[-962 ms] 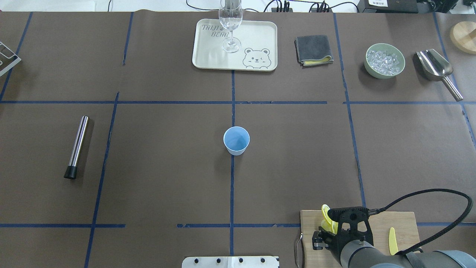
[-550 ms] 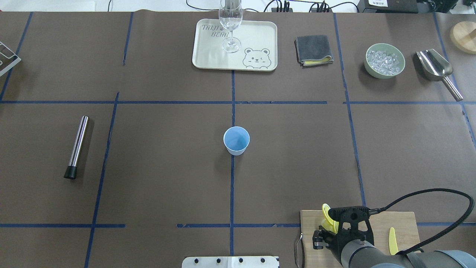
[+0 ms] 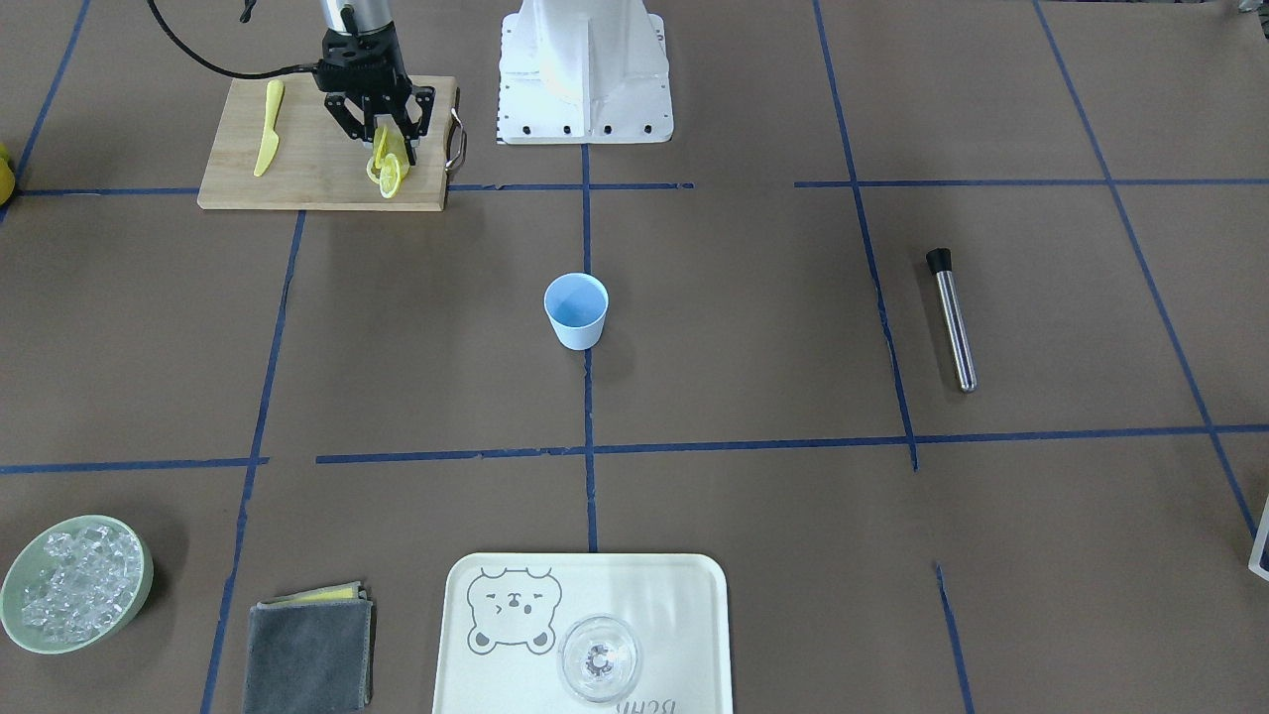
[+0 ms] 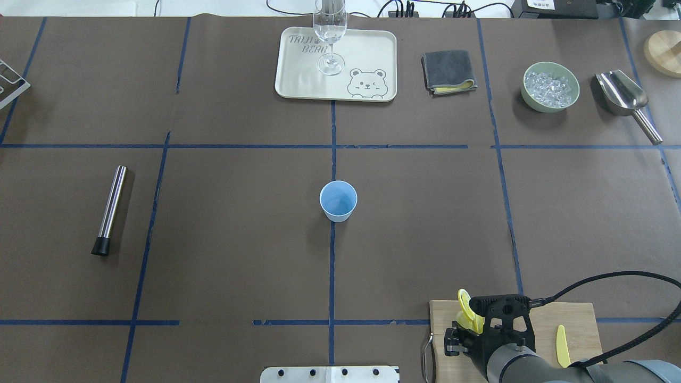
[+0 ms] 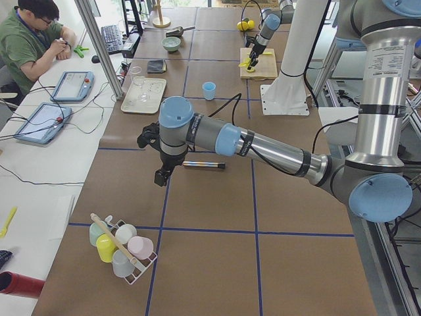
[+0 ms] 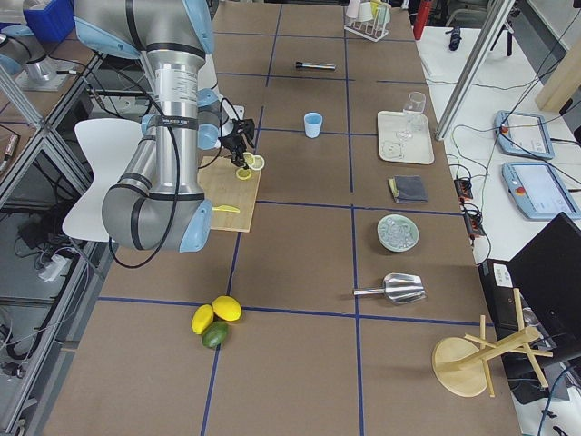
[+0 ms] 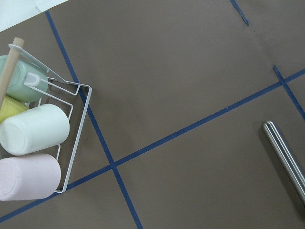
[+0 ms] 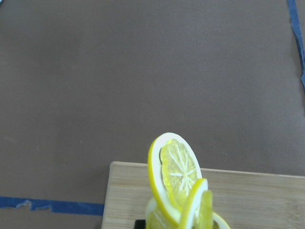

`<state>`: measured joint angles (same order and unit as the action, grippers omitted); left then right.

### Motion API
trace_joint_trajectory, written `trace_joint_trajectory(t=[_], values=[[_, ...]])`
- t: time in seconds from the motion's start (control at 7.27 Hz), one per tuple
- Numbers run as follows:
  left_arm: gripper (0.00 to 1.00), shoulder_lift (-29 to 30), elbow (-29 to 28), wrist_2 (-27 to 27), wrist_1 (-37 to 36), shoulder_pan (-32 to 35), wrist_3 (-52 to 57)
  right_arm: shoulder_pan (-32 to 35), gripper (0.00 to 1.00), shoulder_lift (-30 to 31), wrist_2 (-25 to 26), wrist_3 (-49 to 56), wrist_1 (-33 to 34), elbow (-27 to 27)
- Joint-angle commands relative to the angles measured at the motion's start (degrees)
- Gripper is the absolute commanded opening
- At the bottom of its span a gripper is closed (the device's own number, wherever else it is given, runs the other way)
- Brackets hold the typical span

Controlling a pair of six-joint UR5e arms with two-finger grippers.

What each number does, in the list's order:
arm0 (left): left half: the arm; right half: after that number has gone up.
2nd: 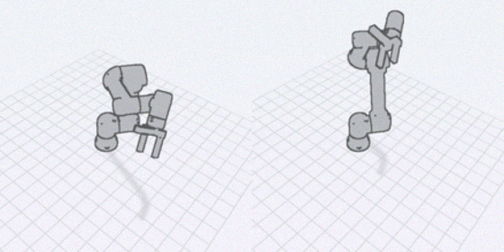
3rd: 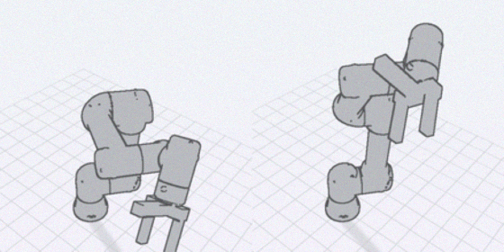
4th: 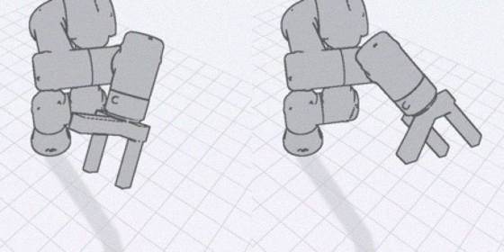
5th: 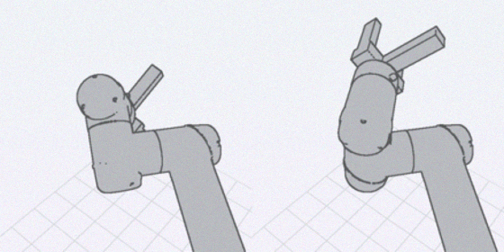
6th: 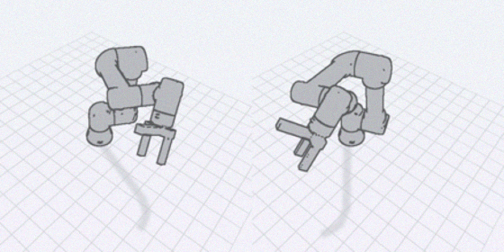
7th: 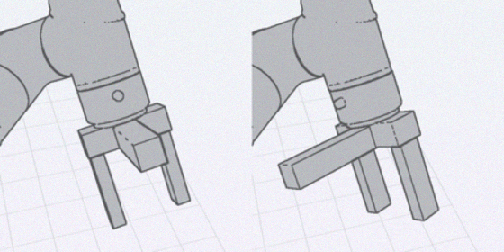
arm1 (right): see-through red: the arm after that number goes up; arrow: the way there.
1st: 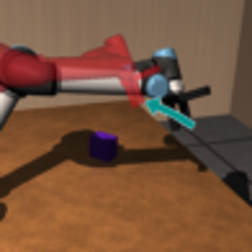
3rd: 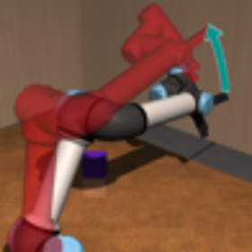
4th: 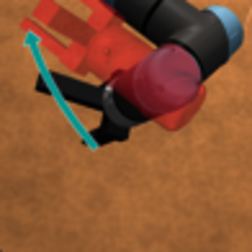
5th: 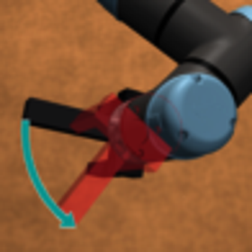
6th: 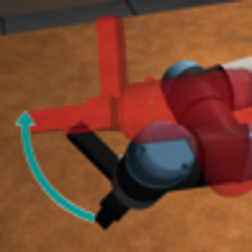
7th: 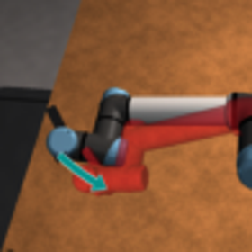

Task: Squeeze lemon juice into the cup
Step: 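Carry the lemon slices with the right gripper over the blue cup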

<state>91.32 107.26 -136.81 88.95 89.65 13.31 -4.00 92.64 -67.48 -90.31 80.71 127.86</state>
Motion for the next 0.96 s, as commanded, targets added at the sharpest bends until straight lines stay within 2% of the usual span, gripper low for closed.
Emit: trace_joint_trajectory(t=[0.0, 0.28, 0.83], values=[[1.00, 0.0, 0.0, 0.0, 0.0, 0.0, 0.0, -1.1, 0.44, -0.1, 2.1, -0.2, 0.1, 1.8], [1.00, -0.1, 0.0, 0.0, 0.0, 0.0, 0.1, -1.0, 0.44, -1.9, 2.2, -0.2, 0.9, 2.0], [1.00, -0.2, 0.0, 0.0, 0.0, 0.0, 0.1, 2.4, 0.42, -20.1, 1.0, 0.0, 19.5, 1.2]])
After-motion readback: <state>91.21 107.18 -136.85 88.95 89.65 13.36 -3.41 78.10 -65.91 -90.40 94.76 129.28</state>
